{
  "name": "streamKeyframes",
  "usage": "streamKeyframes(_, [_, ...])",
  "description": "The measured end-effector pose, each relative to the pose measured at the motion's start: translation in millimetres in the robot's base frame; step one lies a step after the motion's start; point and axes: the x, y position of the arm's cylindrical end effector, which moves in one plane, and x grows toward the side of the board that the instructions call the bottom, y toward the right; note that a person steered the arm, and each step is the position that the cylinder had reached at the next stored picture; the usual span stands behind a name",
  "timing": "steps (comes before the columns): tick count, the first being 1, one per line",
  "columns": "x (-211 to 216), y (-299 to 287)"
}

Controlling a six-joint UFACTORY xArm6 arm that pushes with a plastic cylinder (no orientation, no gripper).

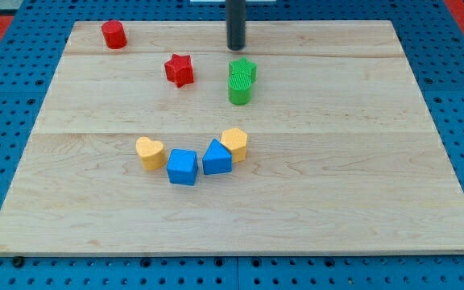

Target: Move the green blocks towards the top center

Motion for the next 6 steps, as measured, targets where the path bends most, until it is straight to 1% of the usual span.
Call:
streamKeyframes(1, [40, 51])
streamKeyframes(2, [99, 44])
streamKeyframes(3, [138, -4])
streamKeyframes(4, [105, -21])
streamKeyframes(6, [60, -20])
